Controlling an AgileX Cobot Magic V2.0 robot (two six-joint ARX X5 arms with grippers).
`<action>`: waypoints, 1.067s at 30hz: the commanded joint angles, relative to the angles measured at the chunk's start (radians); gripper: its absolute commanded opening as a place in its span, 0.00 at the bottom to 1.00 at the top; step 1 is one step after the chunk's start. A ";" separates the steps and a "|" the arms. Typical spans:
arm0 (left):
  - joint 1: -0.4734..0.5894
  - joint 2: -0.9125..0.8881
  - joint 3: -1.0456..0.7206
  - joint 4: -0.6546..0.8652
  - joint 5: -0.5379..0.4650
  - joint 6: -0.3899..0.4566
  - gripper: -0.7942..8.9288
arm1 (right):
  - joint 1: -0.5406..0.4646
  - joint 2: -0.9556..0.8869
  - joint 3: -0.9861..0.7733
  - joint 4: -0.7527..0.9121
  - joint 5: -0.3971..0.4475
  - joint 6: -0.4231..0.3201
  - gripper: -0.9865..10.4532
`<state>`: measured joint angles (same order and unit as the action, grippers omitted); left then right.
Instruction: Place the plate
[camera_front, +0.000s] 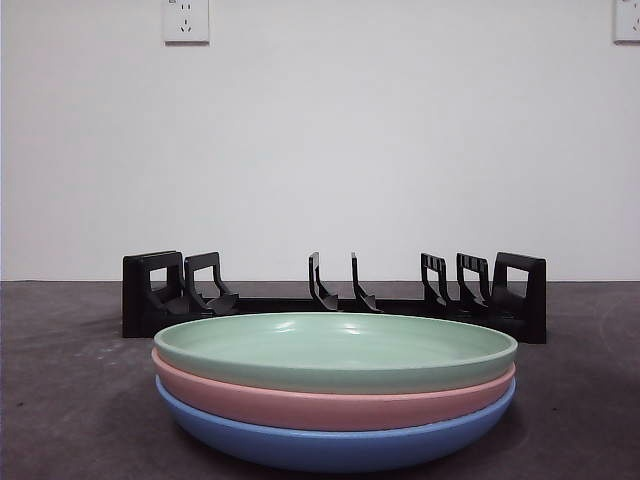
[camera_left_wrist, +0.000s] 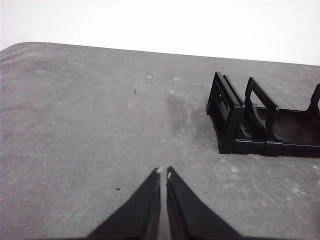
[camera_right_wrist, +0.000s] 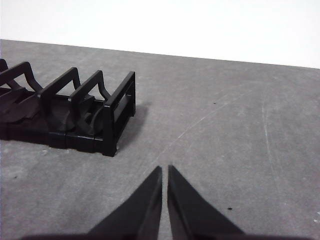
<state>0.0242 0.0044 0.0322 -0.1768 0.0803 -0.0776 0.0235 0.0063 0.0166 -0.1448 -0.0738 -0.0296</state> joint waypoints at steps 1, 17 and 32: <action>0.002 -0.001 -0.019 -0.009 -0.003 0.006 0.10 | 0.001 -0.003 -0.005 0.011 0.005 -0.005 0.10; 0.002 -0.001 -0.019 -0.009 -0.003 0.006 0.10 | 0.001 -0.003 -0.005 0.048 0.134 -0.005 0.10; 0.002 -0.001 -0.019 -0.009 -0.003 0.006 0.10 | 0.001 -0.003 -0.005 0.047 0.134 -0.005 0.10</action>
<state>0.0242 0.0044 0.0322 -0.1768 0.0803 -0.0776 0.0235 0.0063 0.0166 -0.1108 0.0566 -0.0296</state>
